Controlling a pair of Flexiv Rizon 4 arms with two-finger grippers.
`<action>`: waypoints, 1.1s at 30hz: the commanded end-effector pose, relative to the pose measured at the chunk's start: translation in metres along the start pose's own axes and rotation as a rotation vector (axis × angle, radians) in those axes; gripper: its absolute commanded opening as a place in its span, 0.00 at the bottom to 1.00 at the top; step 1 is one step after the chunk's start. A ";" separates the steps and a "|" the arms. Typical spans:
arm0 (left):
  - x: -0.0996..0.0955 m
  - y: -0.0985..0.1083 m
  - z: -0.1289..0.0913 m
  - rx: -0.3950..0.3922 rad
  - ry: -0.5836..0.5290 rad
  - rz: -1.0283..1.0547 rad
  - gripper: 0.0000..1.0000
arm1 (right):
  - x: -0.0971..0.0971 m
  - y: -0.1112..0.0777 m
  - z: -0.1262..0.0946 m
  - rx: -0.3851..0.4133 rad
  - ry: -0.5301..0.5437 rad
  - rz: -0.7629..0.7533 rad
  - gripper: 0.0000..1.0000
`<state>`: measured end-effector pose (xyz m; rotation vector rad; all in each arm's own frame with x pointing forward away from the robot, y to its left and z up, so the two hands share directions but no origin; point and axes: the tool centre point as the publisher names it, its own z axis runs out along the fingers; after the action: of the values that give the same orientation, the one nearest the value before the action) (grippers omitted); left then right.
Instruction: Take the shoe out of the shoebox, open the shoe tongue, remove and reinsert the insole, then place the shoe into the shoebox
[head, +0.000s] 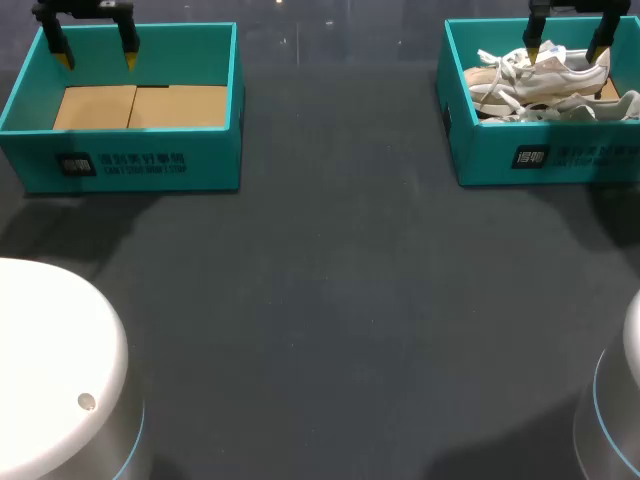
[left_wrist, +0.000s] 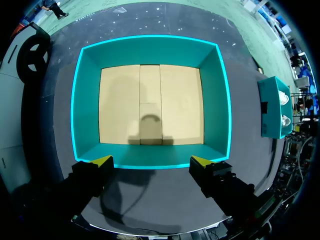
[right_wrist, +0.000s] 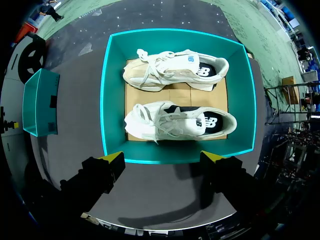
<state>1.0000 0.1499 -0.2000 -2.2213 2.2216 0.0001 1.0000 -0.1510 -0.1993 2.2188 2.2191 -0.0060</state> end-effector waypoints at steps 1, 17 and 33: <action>0.000 0.000 0.000 0.000 0.000 0.000 1.00 | 0.000 0.000 0.000 0.000 0.000 0.000 1.00; 0.000 0.000 0.000 0.000 0.000 0.000 1.00 | 0.000 0.000 0.000 0.000 0.000 0.000 1.00; 0.000 0.000 0.000 0.000 0.000 0.000 1.00 | -0.040 0.001 0.008 -0.034 -0.080 0.026 1.00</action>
<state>1.0000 0.1499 -0.2000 -2.2213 2.2216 0.0001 1.0056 -0.1823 -0.2061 2.1871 2.1398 -0.0718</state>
